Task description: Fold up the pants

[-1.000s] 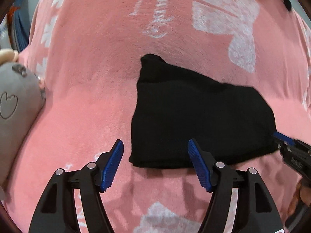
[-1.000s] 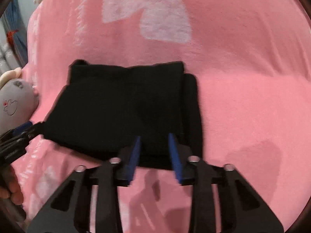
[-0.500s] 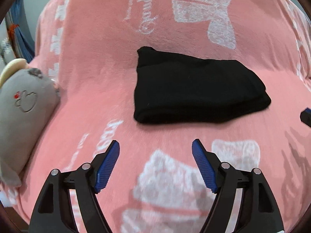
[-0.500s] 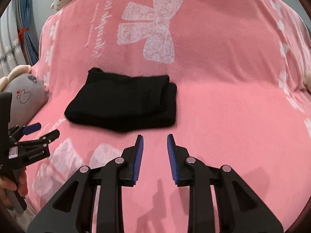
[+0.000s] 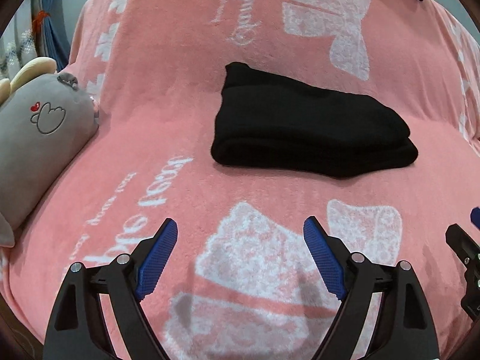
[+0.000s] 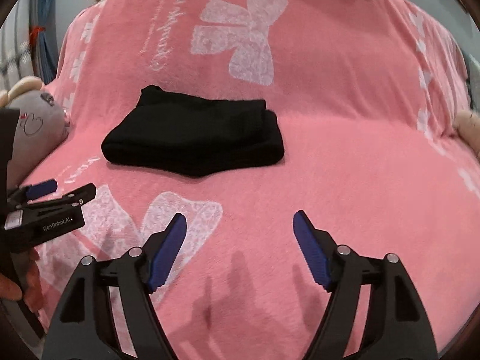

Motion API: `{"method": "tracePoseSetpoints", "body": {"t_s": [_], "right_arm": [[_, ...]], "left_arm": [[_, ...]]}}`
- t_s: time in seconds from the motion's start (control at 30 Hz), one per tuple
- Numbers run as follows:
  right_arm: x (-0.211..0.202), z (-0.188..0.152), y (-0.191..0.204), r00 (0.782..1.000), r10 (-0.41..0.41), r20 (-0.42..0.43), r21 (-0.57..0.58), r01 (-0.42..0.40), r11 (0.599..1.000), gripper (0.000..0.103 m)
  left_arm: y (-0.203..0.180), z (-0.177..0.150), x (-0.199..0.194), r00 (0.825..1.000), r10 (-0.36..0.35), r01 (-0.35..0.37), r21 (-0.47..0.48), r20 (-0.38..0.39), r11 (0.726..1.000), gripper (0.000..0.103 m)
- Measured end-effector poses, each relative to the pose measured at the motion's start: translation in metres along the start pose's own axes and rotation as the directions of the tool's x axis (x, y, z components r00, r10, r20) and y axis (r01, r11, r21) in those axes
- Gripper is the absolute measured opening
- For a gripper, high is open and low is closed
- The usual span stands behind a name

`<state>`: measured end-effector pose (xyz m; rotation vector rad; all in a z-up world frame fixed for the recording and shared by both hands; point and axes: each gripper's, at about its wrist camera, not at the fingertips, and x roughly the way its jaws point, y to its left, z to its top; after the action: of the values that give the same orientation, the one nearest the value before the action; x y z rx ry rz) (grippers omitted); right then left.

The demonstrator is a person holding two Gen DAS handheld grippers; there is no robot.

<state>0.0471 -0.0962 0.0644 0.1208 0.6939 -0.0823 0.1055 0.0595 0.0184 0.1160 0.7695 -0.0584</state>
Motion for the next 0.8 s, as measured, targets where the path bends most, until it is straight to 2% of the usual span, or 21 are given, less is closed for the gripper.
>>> {"method": "tracePoseSetpoints", "body": {"t_s": [0.17,0.5,0.8], "right_arm": [[0.010,-0.005,-0.010,0.999,0.003,-0.036,0.070,0.000,0.998,0.072],[0.021,-0.016,-0.016,0.998,-0.019,-0.066,0.070,0.024,0.997,0.074],[0.028,-0.020,-0.013,0.997,-0.023,-0.074,0.063,0.027,0.998,0.074]], "left_arm": [[-0.001,-0.006,0.004,1.000,-0.010,0.010,0.010,-0.010,1.000,0.084],[-0.008,-0.015,0.010,0.999,-0.035,0.035,0.015,-0.011,0.999,0.084],[-0.013,-0.016,0.017,0.999,-0.029,0.029,0.011,-0.034,1.000,0.084]]}}
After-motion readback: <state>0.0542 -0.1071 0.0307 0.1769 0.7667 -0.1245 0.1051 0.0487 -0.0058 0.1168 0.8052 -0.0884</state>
